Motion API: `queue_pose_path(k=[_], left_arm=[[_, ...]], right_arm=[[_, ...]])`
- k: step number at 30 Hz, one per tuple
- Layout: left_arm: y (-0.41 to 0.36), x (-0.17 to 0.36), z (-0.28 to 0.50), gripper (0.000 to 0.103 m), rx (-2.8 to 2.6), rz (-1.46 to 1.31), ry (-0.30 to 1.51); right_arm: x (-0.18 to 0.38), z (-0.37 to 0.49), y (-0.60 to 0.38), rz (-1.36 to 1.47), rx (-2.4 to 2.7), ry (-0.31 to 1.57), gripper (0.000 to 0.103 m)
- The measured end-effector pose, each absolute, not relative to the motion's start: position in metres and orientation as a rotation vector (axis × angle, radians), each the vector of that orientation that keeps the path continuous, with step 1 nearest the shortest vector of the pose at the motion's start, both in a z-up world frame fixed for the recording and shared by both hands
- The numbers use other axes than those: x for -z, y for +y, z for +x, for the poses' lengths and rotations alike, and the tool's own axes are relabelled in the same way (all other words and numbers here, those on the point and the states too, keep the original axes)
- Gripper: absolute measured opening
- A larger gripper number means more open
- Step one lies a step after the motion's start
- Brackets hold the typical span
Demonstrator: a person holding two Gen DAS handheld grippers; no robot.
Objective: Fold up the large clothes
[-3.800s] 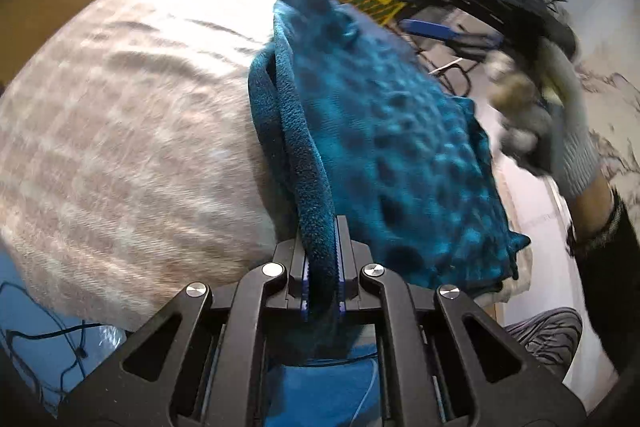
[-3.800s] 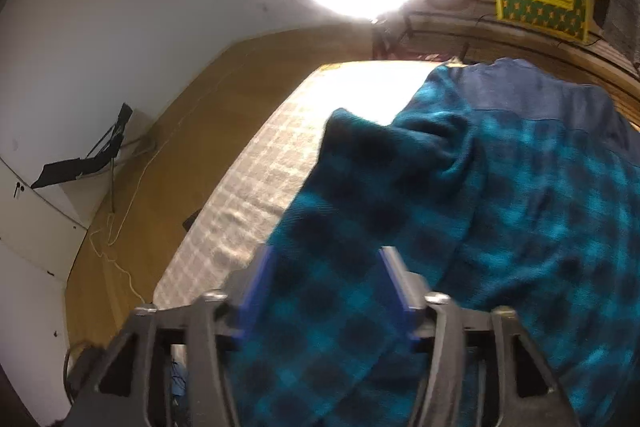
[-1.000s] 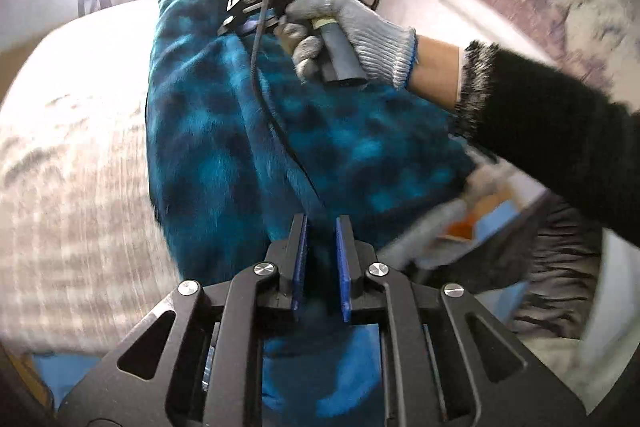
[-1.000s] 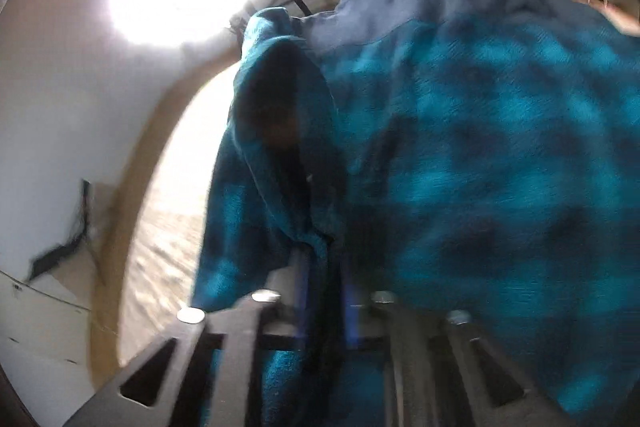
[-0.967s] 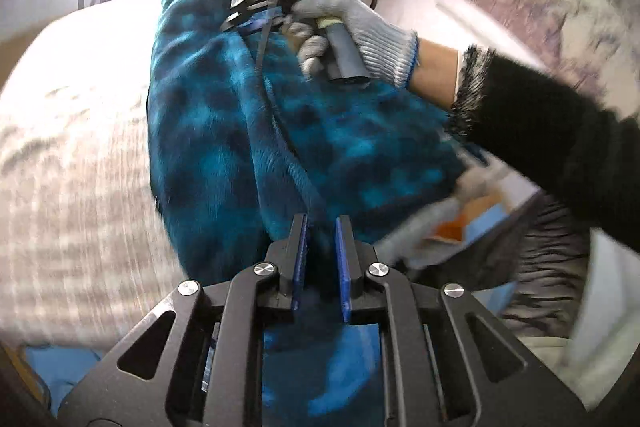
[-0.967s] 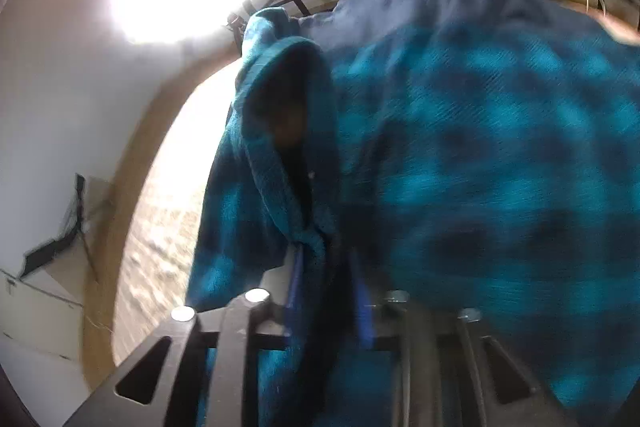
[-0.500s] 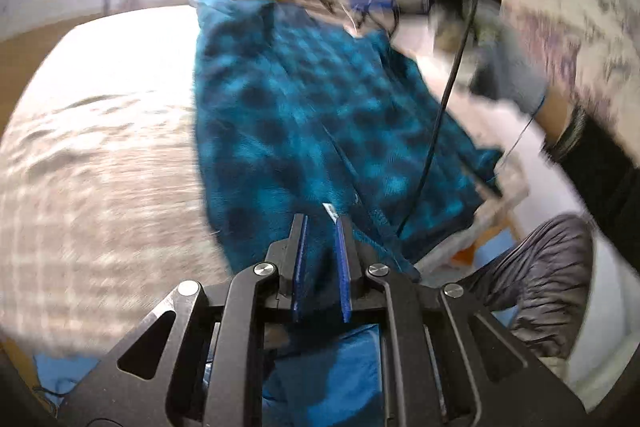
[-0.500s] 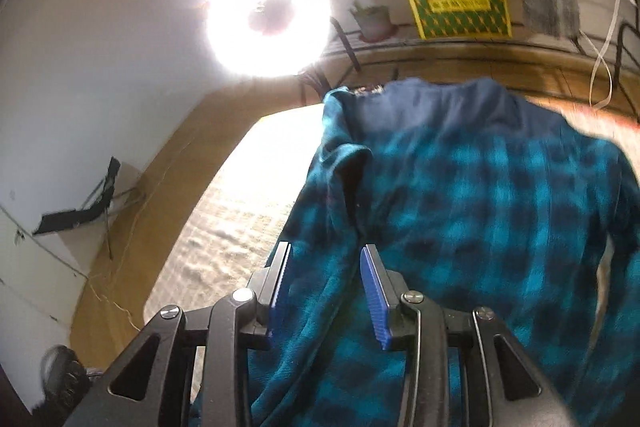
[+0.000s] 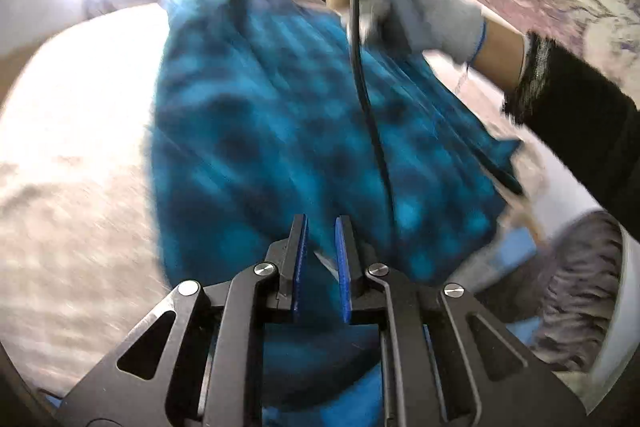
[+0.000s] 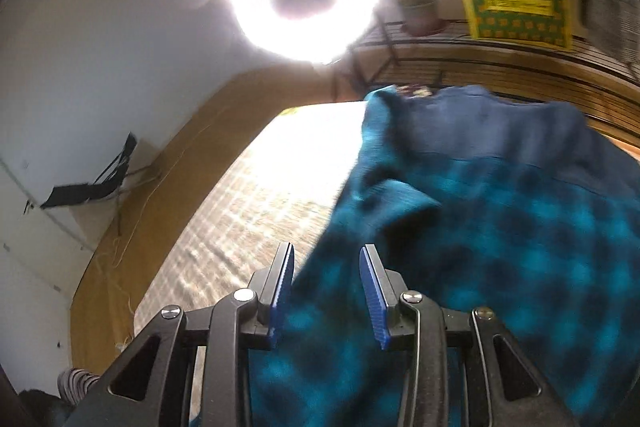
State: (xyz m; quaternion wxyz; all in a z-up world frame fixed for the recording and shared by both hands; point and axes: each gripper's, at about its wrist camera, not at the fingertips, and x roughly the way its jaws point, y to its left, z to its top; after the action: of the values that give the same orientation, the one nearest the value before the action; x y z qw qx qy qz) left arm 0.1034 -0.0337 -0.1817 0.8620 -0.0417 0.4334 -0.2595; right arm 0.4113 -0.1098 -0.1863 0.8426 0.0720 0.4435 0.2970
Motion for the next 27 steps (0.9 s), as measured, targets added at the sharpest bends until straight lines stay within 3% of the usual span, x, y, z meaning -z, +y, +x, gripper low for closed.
queue_pose_path(k=[7,14,27], left_arm=[[-0.021,0.231,0.133,0.011,0.437,-0.119,1.082],[-0.021,0.235,0.128,0.011,0.450,-0.098,1.039],[-0.017,0.203,0.091,0.011,0.570,-0.179,0.966]], right_arm=[[0.241,0.469,-0.099,0.033,-0.457,0.995,0.030],[0.266,0.482,-0.099,-0.014,-0.413,0.989,0.032],[0.134,0.356,-0.175,0.229,-0.481,0.835,0.034]])
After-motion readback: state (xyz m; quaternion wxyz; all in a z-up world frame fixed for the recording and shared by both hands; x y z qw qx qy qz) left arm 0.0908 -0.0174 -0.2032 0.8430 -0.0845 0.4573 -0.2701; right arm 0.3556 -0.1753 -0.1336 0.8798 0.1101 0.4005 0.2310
